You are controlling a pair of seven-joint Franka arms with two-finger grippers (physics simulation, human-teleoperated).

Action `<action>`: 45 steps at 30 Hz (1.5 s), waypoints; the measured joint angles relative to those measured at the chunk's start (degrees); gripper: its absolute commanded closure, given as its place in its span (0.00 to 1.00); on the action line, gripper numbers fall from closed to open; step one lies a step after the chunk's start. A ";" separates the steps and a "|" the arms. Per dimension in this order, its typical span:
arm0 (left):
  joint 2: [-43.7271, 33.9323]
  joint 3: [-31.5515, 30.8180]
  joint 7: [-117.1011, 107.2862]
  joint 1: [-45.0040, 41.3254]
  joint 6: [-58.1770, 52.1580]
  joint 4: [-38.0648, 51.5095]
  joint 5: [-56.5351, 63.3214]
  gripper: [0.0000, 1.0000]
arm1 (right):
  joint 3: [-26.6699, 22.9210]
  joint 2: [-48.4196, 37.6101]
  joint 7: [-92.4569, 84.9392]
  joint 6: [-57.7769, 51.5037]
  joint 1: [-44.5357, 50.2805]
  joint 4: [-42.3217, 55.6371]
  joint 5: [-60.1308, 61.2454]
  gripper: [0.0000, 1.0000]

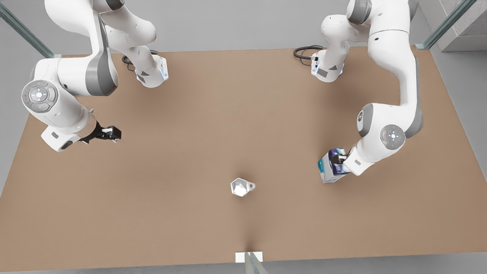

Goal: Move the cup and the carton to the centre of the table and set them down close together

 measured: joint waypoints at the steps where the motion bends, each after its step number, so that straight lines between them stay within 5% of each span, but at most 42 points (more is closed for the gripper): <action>1: -0.12 0.00 0.08 0.04 0.42 -0.86 0.08 0.00 | 0.00 0.00 0.06 0.00 0.03 0.00 0.00 0.00; 15: 1.78 0.00 -1.85 -1.11 2.76 -5.29 -0.47 0.01 | 0.00 0.09 0.07 0.00 0.09 0.00 0.00 0.00; 16: 1.80 0.00 -1.85 -1.11 2.76 -5.32 -0.48 0.06 | 0.00 0.14 0.07 0.00 0.09 0.00 0.00 0.00; 18: 1.80 0.00 -1.76 -1.11 2.73 -5.41 -0.49 0.42 | 0.00 0.18 0.07 0.00 0.09 0.00 0.00 0.00; 23: 1.71 0.00 -1.36 -1.10 2.74 -5.41 -0.20 0.51 | 0.00 0.18 0.07 0.07 0.08 0.00 0.00 0.00; 33: -2.76 -0.34 -1.19 -1.99 0.48 -5.02 2.39 0.54 | 0.00 0.26 0.07 0.09 0.09 0.00 0.00 0.00; 38: -7.53 -8.86 -2.63 -2.68 -5.37 -3.67 7.23 0.54 | 0.00 0.35 0.07 0.20 0.09 0.00 0.00 0.00; 45: -8.57 -12.30 41.73 -2.21 -7.21 -0.48 8.55 0.53 | 0.00 0.35 0.07 0.35 0.09 -0.33 0.00 0.00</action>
